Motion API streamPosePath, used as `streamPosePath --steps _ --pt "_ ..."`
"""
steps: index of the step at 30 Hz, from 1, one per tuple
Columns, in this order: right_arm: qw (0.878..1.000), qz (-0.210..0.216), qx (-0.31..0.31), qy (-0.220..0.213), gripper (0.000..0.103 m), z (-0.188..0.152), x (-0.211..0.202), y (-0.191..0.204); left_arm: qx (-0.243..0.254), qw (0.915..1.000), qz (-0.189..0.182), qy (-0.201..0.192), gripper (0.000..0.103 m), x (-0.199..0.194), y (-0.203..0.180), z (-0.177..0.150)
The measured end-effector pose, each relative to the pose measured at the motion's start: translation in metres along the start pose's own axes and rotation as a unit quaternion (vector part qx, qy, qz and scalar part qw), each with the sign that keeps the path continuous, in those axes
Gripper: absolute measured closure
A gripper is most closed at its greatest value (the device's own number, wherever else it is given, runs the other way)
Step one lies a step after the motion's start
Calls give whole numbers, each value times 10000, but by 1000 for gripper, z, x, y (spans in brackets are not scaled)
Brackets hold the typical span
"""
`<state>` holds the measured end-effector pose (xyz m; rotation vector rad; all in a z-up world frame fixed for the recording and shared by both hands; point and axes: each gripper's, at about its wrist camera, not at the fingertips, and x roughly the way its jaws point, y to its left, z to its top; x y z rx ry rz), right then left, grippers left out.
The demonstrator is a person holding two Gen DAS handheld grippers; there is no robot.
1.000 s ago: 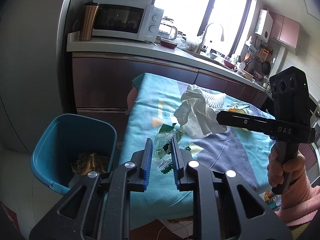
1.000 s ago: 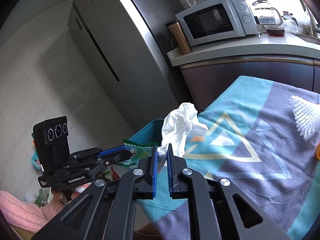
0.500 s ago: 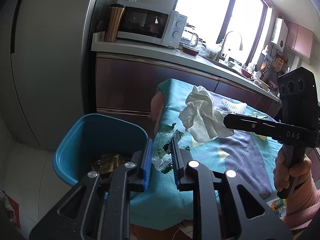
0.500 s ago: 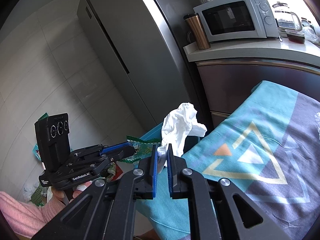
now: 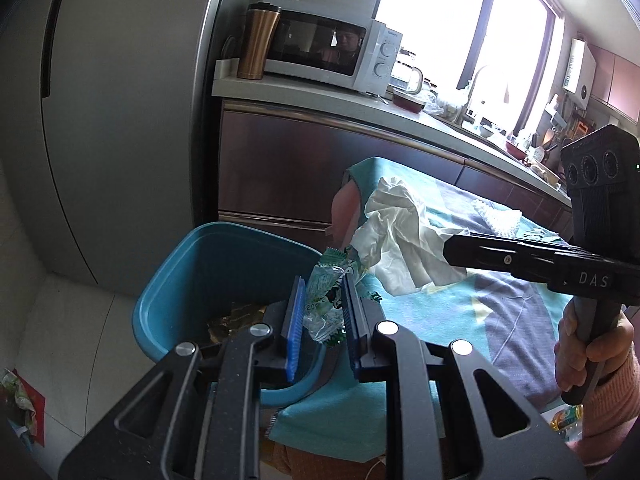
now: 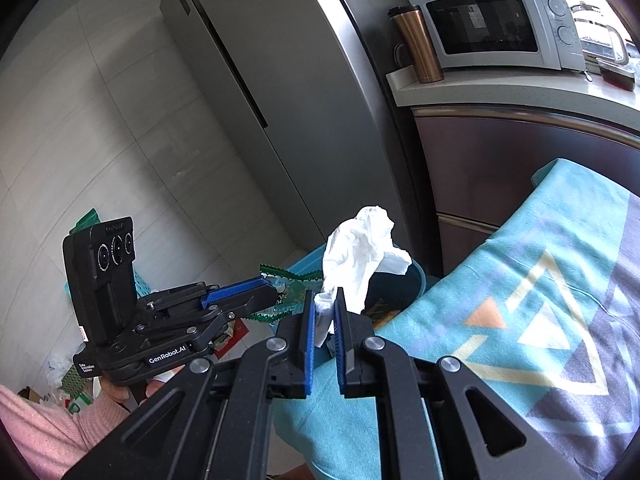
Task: Collect trash
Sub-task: 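Carry the green wrapper and white tissue over the blue bin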
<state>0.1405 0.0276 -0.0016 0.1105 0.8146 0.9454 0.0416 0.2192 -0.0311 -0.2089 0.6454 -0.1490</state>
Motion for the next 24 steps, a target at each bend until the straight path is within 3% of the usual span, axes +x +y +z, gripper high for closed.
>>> streamPosePath --steps 24 --pt "9990 -33 -45 450 95 5 54 10 -213 9989 380 144 84 20 21 1"
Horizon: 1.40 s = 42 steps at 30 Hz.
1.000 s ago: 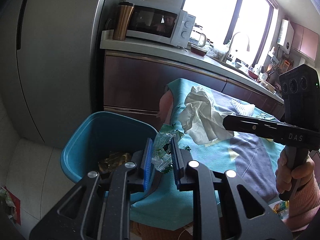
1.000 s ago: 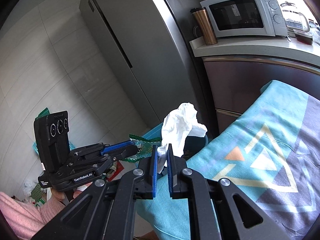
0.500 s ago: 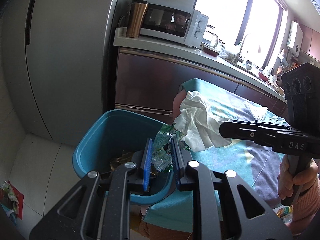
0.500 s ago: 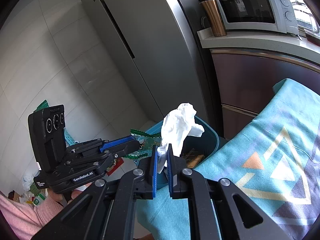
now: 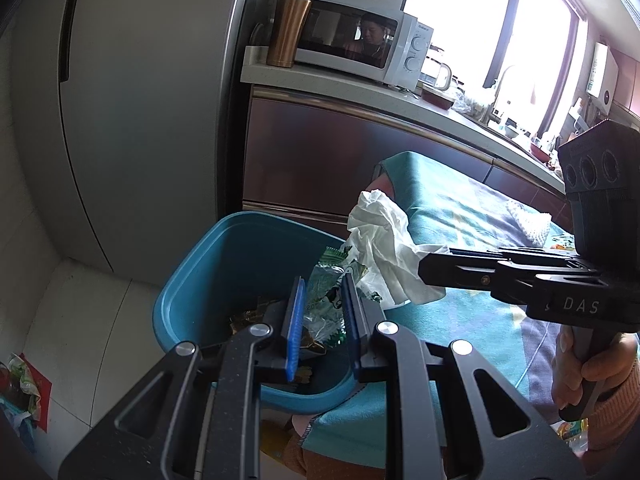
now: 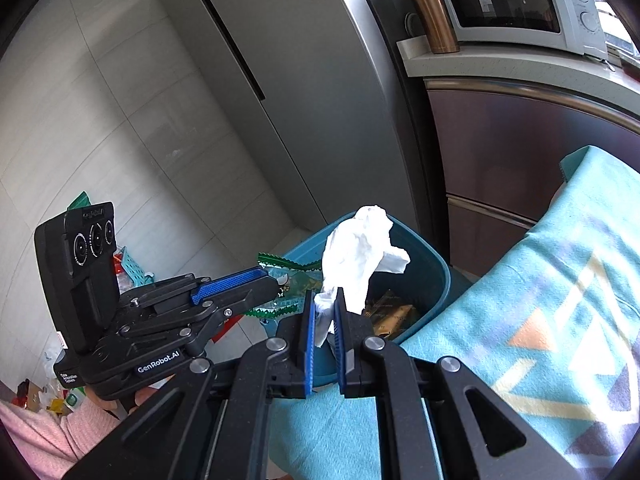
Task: Collect trash
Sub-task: 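Carry the green wrapper and white tissue over the blue bin, then open both tools to drop the wrapper and tissue into the bin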
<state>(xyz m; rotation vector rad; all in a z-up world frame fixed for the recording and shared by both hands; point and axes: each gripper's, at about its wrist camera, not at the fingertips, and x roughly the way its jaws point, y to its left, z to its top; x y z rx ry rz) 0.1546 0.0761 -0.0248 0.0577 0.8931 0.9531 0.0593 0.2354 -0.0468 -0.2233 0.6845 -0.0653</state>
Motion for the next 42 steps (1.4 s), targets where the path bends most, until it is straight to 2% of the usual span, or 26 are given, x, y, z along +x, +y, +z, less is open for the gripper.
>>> streamPosePath --steps 18,22,27,29,33,38,42 --pt "9988 -189 36 442 95 7 47 -1 -174 9991 246 288 83 37 14 -3" --pt "9983 -247 73 532 89 9 58 -2 -190 9986 282 397 77 50 17 -5" --pt "9973 -316 212 627 84 5 66 -9 -199 9976 425 504 76 68 20 -10" --pt "9974 -325 254 593 81 4 64 -11 -212 9967 495 606 72 77 22 -12" --pt "9980 -314 269 485 80 1 51 -14 -256 9967 480 600 72 78 21 -16" --pt "9990 -268 276 231 79 -6 22 -19 -74 9989 340 309 68 61 8 -14" --pt "9990 -349 250 -140 76 -16 -19 -22 247 9996 92 30 67 44 -17 -8"
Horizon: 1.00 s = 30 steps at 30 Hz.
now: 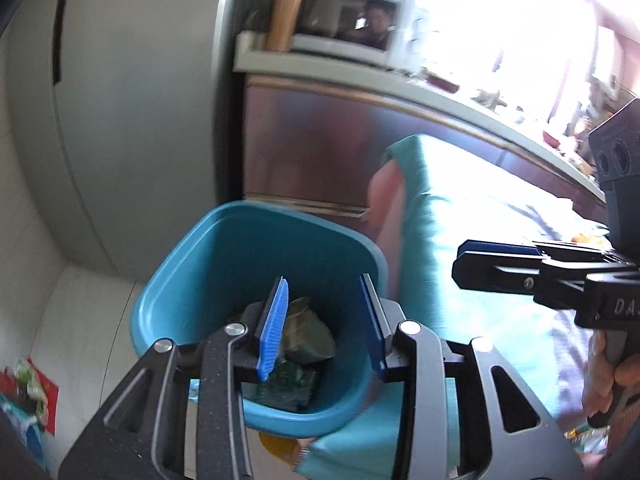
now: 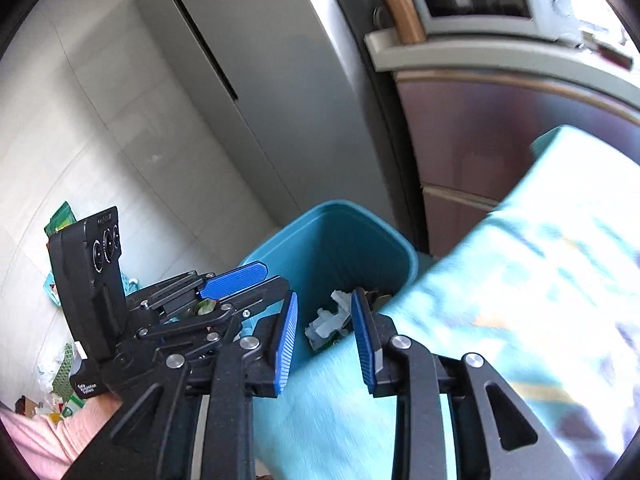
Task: Collect trash
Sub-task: 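Open both tools to drop the wrapper and tissue into the bin, then grasp the white foam net with the left tool while the right tool grasps the clear plastic bag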
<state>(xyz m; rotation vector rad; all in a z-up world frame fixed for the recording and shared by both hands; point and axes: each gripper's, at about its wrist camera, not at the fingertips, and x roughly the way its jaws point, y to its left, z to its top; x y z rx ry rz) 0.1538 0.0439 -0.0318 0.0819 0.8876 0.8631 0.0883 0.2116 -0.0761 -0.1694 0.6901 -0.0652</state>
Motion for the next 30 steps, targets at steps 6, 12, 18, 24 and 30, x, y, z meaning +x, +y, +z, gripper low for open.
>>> streamPosePath --steps 6,12,18,24,30 --pt "9978 -306 152 -577 73 -12 -69 -22 385 9973 -582 -210 63 -16 -43 10" --pt "9874 -917 533 -1176 69 -32 -142 -61 784 9912 -1043 -226 62 -19 -95 13" --pt "9686 -1640 980 -1588 66 -64 -209 -102 1115 9830 -1454 -97 62 -11 -152 12" --pt "9470 -2198 1508 -1791 65 -86 -252 -151 1390 9738 -1801 86 61 5 -207 9" --pt "9336 -2485 1818 -1835 65 -92 -265 -195 1700 9636 -2048 259 61 25 -256 10"
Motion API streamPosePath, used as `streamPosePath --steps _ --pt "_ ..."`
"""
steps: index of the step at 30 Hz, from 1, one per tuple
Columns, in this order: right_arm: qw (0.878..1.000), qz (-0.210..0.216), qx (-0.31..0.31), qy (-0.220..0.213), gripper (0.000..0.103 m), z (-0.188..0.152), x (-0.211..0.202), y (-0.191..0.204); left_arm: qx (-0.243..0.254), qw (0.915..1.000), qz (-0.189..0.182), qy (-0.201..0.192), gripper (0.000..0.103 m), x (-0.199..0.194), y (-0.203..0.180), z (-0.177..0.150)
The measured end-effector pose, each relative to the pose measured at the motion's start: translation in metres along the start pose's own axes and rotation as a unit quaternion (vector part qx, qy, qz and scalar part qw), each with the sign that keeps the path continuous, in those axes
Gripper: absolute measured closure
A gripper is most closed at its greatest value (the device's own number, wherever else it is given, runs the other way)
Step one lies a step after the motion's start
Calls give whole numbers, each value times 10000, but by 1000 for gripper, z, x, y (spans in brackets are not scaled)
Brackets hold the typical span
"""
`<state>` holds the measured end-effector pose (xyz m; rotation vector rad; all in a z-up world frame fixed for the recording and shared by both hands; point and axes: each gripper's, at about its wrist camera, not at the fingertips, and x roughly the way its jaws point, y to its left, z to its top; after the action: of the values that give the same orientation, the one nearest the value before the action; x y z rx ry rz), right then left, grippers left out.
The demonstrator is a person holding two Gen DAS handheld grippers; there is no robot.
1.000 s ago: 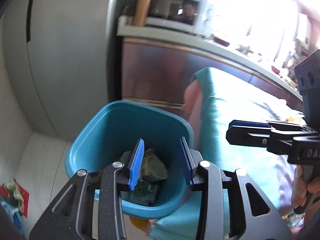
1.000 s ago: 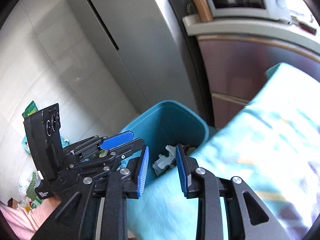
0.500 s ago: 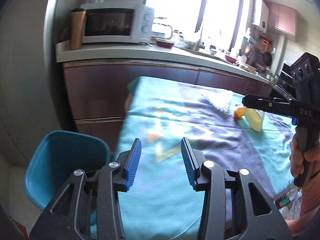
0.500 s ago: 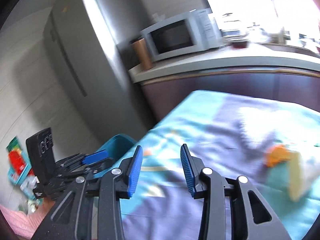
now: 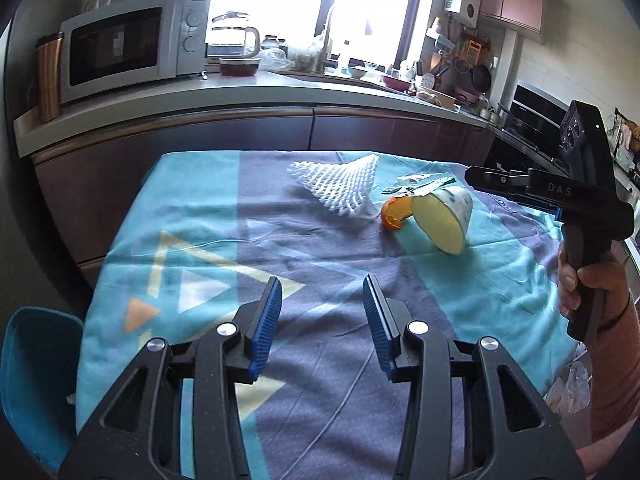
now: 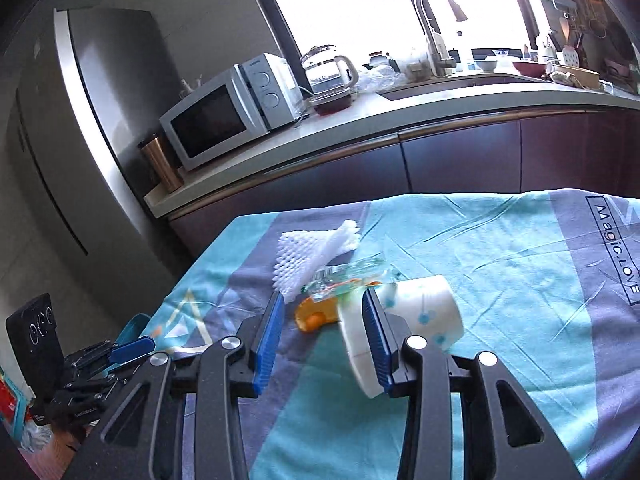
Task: Collect trash
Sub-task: 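Grasp the white foam net with the left tool while the right tool grasps the clear plastic bag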
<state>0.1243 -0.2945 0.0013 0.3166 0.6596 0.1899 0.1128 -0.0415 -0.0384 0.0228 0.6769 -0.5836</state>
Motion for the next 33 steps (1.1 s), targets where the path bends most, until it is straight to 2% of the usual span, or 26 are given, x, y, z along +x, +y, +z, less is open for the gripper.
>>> streamPosePath --steps 4,7,17,21,31,33 --pt "9999 -92 105 -10 64 4 8 -18 154 9997 -107 126 61 25 -19 12" --pt "9999 -130 96 12 57 9 18 -25 245 9994 -122 210 61 41 -29 21" --pt "9997 -7 27 256 57 18 46 -27 467 9979 239 385 62 98 -35 61" --pt "9995 -21 -55 320 63 19 50 -27 536 9967 332 511 63 123 -35 73" --pt "9991 58 -84 404 90 18 54 -31 820 9929 264 814 63 163 -44 83" --pt "9992 96 -80 375 92 17 53 -31 827 9924 256 880 67 168 -43 83"
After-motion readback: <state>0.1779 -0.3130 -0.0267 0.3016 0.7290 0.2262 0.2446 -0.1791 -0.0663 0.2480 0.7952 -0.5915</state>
